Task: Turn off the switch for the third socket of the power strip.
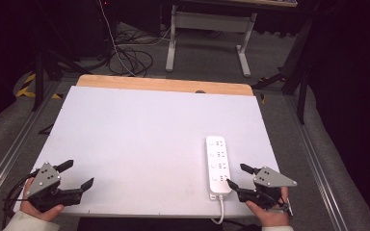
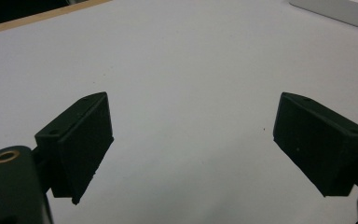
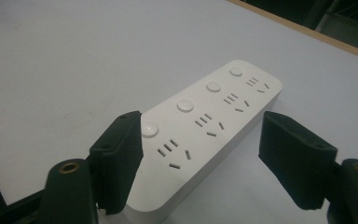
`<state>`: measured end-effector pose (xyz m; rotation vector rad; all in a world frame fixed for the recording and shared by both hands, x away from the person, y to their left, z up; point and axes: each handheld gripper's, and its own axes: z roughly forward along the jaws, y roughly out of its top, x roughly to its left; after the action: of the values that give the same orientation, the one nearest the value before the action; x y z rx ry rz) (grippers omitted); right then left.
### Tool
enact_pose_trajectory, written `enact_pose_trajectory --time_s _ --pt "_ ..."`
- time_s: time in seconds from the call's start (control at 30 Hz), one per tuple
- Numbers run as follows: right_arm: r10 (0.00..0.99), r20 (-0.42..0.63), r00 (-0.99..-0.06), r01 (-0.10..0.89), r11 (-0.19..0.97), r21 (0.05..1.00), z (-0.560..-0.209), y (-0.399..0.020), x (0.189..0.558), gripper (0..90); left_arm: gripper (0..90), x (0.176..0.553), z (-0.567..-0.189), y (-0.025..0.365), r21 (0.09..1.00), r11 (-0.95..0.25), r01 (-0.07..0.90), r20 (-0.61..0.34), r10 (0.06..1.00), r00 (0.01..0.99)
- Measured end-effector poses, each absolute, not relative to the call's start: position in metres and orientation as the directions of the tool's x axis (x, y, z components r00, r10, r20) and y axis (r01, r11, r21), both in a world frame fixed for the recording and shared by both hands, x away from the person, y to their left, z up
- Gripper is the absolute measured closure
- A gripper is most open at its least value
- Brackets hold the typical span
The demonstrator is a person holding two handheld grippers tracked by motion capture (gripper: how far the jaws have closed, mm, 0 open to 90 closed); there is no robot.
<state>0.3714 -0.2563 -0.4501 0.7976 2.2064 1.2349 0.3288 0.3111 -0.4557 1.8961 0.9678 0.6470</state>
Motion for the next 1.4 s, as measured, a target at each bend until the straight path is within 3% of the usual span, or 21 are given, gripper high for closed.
enact_pose_trajectory --time_s 0.4,1.4 --pt "0.688 -0.104 -0.718 0.262 0.406 0.875 -0.434 -0.255 0.377 41.9 12.2 0.329 -0.456 0.311 0.877 -0.308 0.368 0.06 0.831 0.553" --pt "0.634 -0.091 -0.768 0.268 0.447 0.854 -0.4 -0.215 0.433 48.7 12.2 0.329 -0.456 0.311 0.878 -0.309 0.365 0.061 0.829 0.556"
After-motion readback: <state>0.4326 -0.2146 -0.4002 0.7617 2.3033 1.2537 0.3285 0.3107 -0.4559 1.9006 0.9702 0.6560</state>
